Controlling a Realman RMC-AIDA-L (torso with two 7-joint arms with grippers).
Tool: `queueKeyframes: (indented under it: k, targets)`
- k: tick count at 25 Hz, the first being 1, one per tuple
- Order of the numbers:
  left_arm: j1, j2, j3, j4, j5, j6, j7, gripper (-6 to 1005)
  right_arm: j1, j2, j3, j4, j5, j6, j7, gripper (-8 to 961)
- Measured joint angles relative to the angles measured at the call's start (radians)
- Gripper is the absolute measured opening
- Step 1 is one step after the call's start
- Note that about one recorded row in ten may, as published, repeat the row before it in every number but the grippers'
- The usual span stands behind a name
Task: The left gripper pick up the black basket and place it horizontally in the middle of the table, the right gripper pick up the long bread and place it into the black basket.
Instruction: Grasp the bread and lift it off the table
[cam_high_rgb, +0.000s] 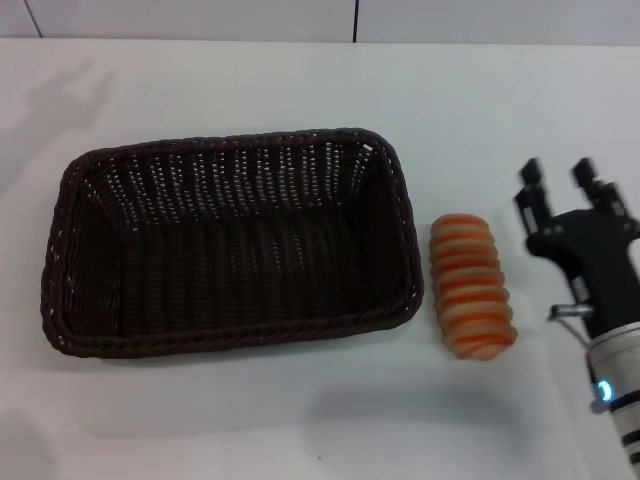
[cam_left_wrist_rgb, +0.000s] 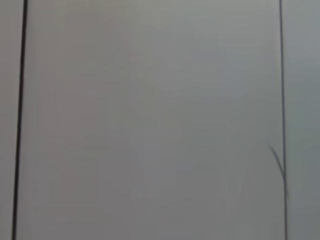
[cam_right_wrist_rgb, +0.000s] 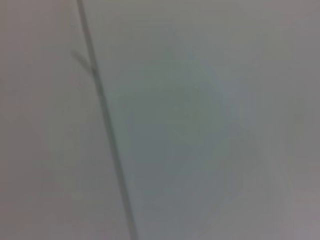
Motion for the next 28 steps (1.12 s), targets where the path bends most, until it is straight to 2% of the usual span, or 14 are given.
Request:
queueKeyframes:
  k: [5, 6, 10, 13, 16, 21, 28]
  targets:
    - [0.008, 0.001, -0.002, 0.006, -0.003, 0.011, 0.008, 372, 0.021, -0.01, -0.039, 0.063, -0.015, 0.119, -0.061, 602]
    - [0.009, 0.002, -0.002, 0.007, -0.002, 0.016, 0.008, 373, 0.023, -0.017, -0.034, 0.094, -0.016, 0.181, -0.092, 604]
    - [0.01, 0.003, -0.002, 0.009, -0.001, 0.024, 0.008, 373, 0.026, -0.028, -0.03, 0.111, -0.016, 0.233, -0.073, 610]
    - [0.011, 0.008, -0.002, 0.01, -0.001, 0.029, 0.009, 373, 0.015, -0.025, -0.042, 0.11, -0.027, 0.225, -0.05, 615]
    - [0.016, 0.011, -0.003, 0.01, -0.003, 0.032, 0.009, 373, -0.051, -0.017, -0.042, 0.147, -0.045, 0.181, -0.061, 677]
    - [0.023, 0.014, -0.005, 0.01, -0.007, 0.038, 0.009, 374, -0.103, -0.018, -0.042, 0.169, -0.046, 0.173, -0.064, 781]
    - [0.026, 0.014, -0.008, 0.009, -0.009, 0.044, 0.009, 373, -0.119, -0.006, -0.041, 0.167, -0.032, 0.218, -0.064, 774]
